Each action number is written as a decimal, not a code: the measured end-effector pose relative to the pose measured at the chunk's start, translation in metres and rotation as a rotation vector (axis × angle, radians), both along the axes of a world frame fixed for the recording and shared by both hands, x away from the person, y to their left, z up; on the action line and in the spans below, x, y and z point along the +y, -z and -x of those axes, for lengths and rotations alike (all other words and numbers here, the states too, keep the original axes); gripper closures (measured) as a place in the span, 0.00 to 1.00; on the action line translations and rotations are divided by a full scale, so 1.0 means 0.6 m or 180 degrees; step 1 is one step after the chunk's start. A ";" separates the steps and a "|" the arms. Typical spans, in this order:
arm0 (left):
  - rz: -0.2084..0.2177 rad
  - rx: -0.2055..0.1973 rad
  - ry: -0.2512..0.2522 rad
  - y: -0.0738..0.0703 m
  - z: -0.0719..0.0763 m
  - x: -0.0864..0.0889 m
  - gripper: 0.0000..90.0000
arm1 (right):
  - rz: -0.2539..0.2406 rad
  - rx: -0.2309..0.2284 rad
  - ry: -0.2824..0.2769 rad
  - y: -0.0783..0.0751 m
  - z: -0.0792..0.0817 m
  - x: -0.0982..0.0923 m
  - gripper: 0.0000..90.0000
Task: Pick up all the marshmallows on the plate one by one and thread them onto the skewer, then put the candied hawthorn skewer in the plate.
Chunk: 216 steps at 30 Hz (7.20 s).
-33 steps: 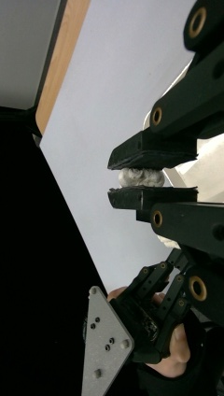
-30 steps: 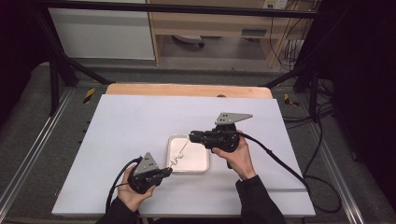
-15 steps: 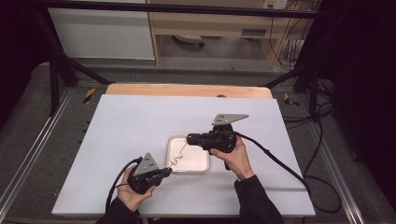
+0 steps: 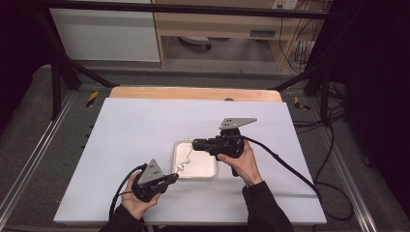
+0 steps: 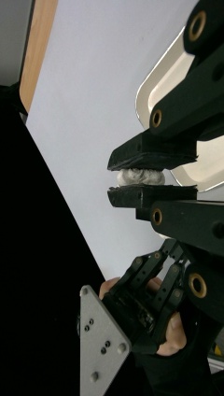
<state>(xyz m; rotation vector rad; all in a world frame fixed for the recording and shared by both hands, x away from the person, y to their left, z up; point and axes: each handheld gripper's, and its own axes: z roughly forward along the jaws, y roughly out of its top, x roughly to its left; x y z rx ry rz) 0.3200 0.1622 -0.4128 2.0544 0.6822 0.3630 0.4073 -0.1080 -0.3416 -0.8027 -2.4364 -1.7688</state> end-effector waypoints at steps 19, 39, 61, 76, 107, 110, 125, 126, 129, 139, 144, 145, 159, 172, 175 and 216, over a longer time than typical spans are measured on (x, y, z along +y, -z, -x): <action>0.0005 -0.0121 -0.0036 -0.002 0.002 0.001 0.99 | -0.0081 0.0054 0.0070 0.005 -0.004 -0.003 0.90; -0.0024 -0.0129 -0.0083 0.006 0.003 0.000 0.99 | -0.0355 0.0136 -0.0105 0.022 0.009 0.012 0.91; -0.0099 -0.0087 -0.0135 0.003 0.005 -0.005 0.99 | -0.0295 0.0124 -0.0210 0.033 0.017 0.019 0.92; -0.0113 -0.0157 -0.0218 0.001 0.002 -0.007 0.99 | -0.0056 0.0132 -0.0289 0.063 0.021 0.045 0.91; 0.0232 0.0395 -0.0372 -0.007 -0.027 0.029 0.99 | 0.0812 -0.0216 0.0898 0.100 0.035 -0.106 0.01; 0.0228 0.0429 -0.0411 -0.012 -0.030 0.033 0.99 | 0.0862 -0.0197 0.1002 0.108 0.038 -0.127 0.01; 0.0111 0.0567 -0.0537 -0.044 -0.063 0.029 0.99 | 0.0972 -0.0186 0.1055 0.143 0.064 -0.215 0.01; 0.0098 0.0591 -0.0552 -0.046 -0.066 0.026 0.99 | 0.0970 -0.0169 0.1055 0.146 0.065 -0.218 0.01; 0.0030 0.0673 -0.0582 -0.049 -0.078 0.018 0.98 | 0.1001 -0.0150 0.1090 0.154 0.070 -0.226 0.01; -0.0259 0.0913 -0.0757 -0.035 -0.122 -0.038 0.98 | 0.0946 -0.0108 0.1180 0.167 0.080 -0.256 0.01; -0.0395 0.1025 -0.0797 -0.015 -0.142 -0.065 0.98 | 0.0948 -0.0089 0.1187 0.172 0.082 -0.264 0.01; -0.0402 0.1037 -0.0817 -0.011 -0.144 -0.070 0.98 | 0.0968 -0.0096 0.1198 0.173 0.082 -0.267 0.01; -0.0799 0.1210 -0.0810 0.020 -0.144 -0.104 0.98 | 0.0962 -0.0085 0.1209 0.172 0.084 -0.270 0.01; -0.0946 0.1275 -0.0790 0.020 -0.143 -0.111 0.97 | 0.0961 -0.0071 0.1195 0.174 0.084 -0.268 0.01; -0.0993 0.1217 -0.0771 0.019 -0.144 -0.112 0.88 | 0.0963 -0.0072 0.1190 0.174 0.084 -0.268 0.01; -0.0243 0.0494 -0.0617 0.015 -0.063 0.108 0.04 | 0.0961 -0.0026 0.1141 0.175 0.084 -0.272 0.01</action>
